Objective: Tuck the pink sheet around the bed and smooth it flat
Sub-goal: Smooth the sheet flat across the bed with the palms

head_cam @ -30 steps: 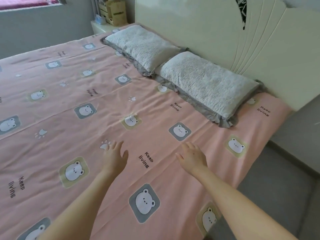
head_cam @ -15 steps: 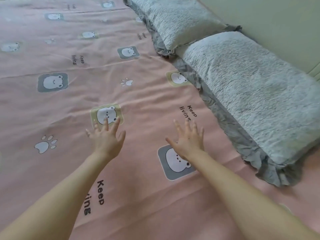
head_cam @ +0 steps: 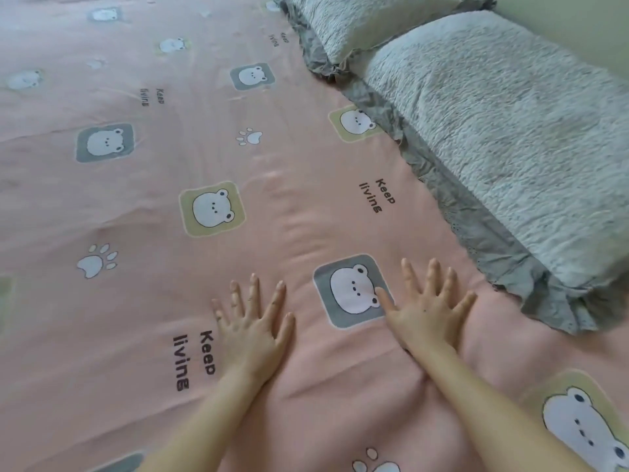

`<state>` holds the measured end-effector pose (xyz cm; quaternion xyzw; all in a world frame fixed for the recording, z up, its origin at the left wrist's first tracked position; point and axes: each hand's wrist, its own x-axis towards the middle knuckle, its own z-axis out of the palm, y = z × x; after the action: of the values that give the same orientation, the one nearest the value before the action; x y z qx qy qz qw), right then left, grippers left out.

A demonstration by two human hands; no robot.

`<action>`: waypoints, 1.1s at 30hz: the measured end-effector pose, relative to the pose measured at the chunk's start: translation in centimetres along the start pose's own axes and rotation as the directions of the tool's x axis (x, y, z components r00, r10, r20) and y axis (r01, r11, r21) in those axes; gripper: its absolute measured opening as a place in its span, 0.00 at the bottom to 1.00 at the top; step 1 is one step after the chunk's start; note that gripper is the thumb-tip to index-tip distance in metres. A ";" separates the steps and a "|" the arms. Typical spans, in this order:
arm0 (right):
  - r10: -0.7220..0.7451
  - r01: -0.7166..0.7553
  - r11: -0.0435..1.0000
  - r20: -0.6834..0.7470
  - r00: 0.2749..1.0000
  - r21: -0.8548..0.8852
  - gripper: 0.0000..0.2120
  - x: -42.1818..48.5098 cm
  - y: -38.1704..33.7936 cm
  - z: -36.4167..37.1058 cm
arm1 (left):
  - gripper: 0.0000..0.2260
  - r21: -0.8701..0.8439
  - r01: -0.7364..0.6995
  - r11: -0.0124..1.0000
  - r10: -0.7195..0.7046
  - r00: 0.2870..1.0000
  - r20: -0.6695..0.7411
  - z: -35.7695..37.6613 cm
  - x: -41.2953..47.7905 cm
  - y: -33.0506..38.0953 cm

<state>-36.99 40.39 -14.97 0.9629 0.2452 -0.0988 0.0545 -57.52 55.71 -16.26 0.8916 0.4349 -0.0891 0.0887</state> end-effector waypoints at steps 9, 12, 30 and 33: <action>0.419 -0.426 0.905 0.187 0.888 -0.007 0.36 -22.5 8.5 2.0 | 0.22 -0.030 -0.482 0.876 0.478 0.857 0.193 0.7 -21.3 -0.3; 0.309 -0.313 0.945 0.054 0.950 0.094 0.34 -24.3 5.2 0.6 | 0.26 -0.029 -0.584 0.811 0.580 0.797 0.168 0.1 -22.7 -2.8; -0.015 0.015 1.000 0.091 0.996 0.008 0.32 -33.8 2.5 -2.2 | 0.22 -0.094 -0.208 0.973 0.201 0.976 -0.080 -2.5 -35.4 -15.1; -0.230 0.213 0.970 0.164 0.959 0.117 0.40 -26.7 -3.7 -4.8 | 0.26 -0.052 0.155 0.986 -0.158 0.986 -0.050 -4.9 -29.7 -19.1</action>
<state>-60.96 32.01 -4.76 0.9183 0.3406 -0.2012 0.0173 -90.19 45.88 -6.08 0.8543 0.5080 -0.0613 0.0912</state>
